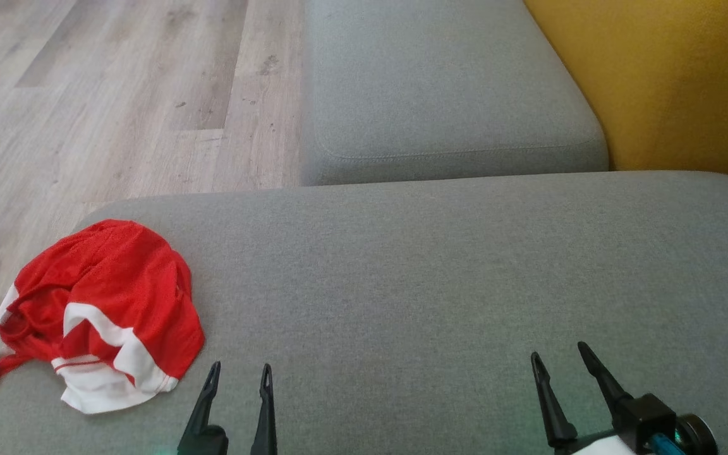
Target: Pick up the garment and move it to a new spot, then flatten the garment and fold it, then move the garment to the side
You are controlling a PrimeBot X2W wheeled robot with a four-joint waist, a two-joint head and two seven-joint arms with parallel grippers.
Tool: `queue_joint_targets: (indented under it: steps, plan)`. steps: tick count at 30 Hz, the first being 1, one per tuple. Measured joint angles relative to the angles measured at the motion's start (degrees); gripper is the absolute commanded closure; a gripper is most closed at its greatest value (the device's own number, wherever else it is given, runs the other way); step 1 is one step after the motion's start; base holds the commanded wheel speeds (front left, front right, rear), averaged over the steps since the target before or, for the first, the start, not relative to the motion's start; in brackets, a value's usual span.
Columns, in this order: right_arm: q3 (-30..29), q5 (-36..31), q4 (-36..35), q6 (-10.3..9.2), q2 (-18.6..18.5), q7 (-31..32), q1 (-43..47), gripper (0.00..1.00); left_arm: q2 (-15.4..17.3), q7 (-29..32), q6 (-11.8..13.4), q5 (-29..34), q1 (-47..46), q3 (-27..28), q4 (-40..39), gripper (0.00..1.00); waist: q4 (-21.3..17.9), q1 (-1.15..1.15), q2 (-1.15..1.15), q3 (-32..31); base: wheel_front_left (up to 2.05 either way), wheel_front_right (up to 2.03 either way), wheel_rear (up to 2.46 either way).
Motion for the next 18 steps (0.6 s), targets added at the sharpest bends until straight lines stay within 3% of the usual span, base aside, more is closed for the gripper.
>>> queue_joint_targets:
  steps: [18]
  plan:
    - [-1.4, 0.0, 0.2, 0.01, 0.0, 0.0, 0.0, 0.00, 0.1, 0.0, 0.8, 0.7, -0.1, 1.2, 1.0, 0.00, 2.5, 0.00, 0.00, 1.2, 0.00, 0.00, 0.00]
